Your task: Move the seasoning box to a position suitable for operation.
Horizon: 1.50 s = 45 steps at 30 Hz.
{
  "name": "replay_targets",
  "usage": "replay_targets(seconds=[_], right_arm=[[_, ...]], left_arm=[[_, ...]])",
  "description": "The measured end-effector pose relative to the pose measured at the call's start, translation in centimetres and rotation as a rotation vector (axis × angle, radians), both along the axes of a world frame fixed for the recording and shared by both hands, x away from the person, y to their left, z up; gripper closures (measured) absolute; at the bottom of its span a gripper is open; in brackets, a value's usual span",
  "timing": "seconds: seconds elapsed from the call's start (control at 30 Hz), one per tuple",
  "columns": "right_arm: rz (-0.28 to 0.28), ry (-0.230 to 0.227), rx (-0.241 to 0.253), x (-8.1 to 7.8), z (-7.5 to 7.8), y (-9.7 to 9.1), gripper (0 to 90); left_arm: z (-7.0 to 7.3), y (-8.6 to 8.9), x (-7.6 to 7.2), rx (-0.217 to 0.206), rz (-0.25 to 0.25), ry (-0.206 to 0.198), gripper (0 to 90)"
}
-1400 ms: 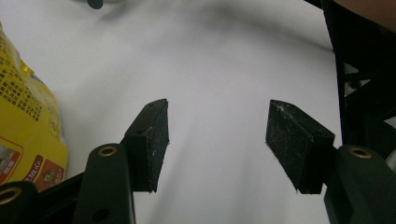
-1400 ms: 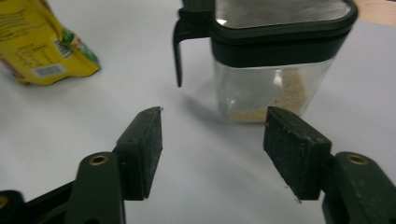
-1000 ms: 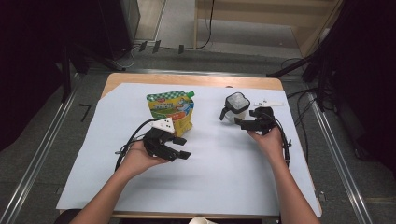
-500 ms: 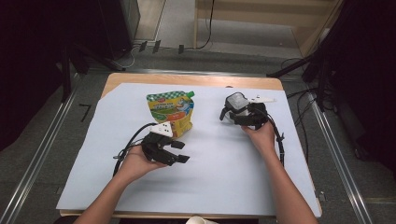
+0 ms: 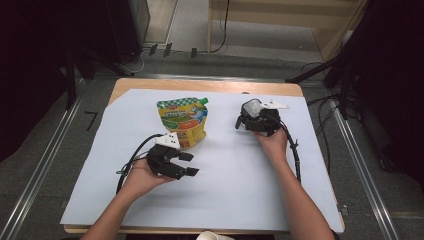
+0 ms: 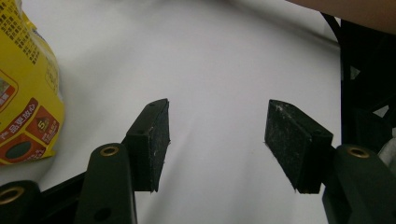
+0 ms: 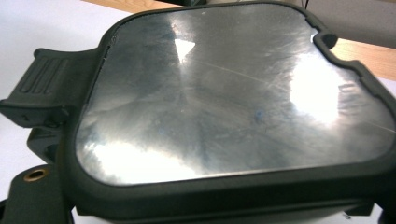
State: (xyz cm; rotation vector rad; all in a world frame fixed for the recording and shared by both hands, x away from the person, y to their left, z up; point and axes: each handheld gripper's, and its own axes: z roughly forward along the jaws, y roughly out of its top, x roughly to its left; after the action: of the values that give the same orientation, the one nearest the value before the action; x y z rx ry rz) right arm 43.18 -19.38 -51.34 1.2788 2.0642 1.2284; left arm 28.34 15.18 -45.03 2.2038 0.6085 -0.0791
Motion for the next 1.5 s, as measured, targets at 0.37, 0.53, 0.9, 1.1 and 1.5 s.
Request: replay_targets(seconds=[0.37, 0.53, 0.9, 1.1, 1.5], right_arm=[[0.002, -0.015, -0.009, -0.1, 0.0, 0.0, 15.2], [0.001, -0.02, -0.018, -0.2, 0.2, -0.2, 15.6], [0.029, -0.025, -0.007, -1.4, 1.5, -0.2, 15.8], [0.057, -0.026, -0.006, -2.5, 1.9, 0.0, 15.9], [0.098, -0.04, 0.0, -5.8, 3.0, 0.0, 16.0]], left_arm=[[0.1, 0.3, 0.0, -0.002, 0.01, -0.004, 41.3], [0.3, 0.5, 0.0, -0.011, 0.018, -0.009, 41.0], [0.2, 0.1, 0.7, -0.005, 0.005, 0.005, 41.4], [0.2, -0.5, 1.2, -0.002, -0.004, 0.002, 40.6], [0.1, -1.8, 2.3, -0.004, -0.035, 0.035, 43.8]])
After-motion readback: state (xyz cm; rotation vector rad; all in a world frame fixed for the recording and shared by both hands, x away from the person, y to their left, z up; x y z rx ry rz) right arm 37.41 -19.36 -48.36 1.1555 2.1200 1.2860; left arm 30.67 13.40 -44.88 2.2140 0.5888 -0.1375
